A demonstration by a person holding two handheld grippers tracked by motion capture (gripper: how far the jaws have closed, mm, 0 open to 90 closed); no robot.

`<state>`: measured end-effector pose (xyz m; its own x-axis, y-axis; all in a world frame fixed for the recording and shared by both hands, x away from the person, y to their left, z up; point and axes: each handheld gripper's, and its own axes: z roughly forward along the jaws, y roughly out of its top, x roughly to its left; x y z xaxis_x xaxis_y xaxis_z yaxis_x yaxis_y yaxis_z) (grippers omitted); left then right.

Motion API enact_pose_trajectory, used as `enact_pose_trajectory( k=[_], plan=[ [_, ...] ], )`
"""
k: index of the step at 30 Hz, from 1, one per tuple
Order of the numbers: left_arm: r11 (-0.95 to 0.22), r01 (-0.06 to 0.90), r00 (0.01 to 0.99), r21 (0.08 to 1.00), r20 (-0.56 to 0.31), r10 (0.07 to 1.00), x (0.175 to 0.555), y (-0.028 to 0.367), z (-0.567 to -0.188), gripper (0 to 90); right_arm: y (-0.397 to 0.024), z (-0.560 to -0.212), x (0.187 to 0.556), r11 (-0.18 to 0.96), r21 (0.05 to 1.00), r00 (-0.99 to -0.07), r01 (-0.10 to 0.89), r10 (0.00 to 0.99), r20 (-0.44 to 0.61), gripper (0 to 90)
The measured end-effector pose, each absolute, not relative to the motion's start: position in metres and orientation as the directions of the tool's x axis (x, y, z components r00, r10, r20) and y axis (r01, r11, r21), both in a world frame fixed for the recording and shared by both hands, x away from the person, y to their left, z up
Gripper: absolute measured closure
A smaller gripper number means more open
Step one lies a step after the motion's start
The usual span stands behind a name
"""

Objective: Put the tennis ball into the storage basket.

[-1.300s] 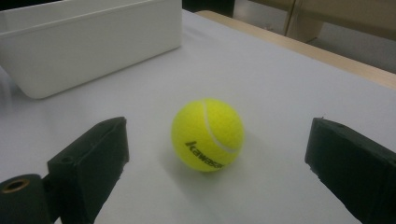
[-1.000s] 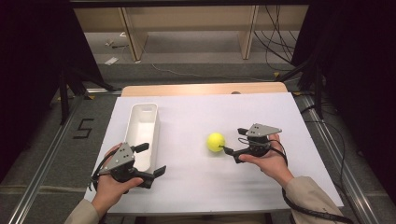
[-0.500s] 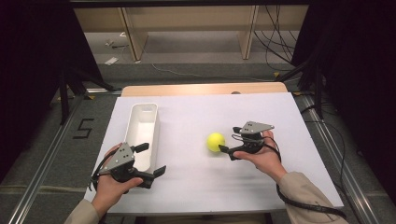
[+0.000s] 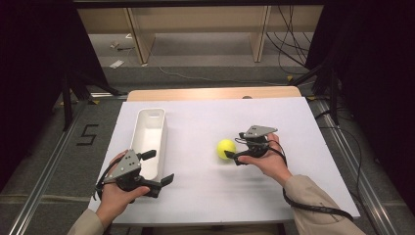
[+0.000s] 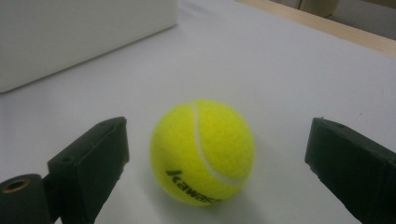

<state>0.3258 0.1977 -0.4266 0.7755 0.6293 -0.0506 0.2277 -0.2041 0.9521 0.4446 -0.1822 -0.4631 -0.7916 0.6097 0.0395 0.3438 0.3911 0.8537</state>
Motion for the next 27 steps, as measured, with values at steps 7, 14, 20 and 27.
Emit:
enact_pose_trajectory(
  k=[7,14,20,27],
  plan=[
    [-0.203,0.228,0.776,0.952,-0.052,0.629,0.326,0.198,-0.427,0.0,-0.175,-0.469,0.451,0.406,0.842,-0.796,0.354,0.604,0.043,6.9],
    [-0.204,0.228,0.776,0.952,-0.051,0.629,0.326,0.198,-0.427,0.0,-0.168,-0.475,0.458,0.419,0.831,-0.801,0.366,0.597,0.052,7.4],
    [-0.202,0.228,0.776,0.952,-0.052,0.629,0.326,0.198,-0.427,0.0,-0.164,-0.48,0.462,0.431,0.821,-0.805,0.374,0.59,0.056,7.8],
    [-0.202,0.227,0.776,0.953,-0.052,0.628,0.326,0.198,-0.426,0.0,-0.159,-0.485,0.464,0.441,0.812,-0.81,0.381,0.583,0.063,12.3]
  ],
)
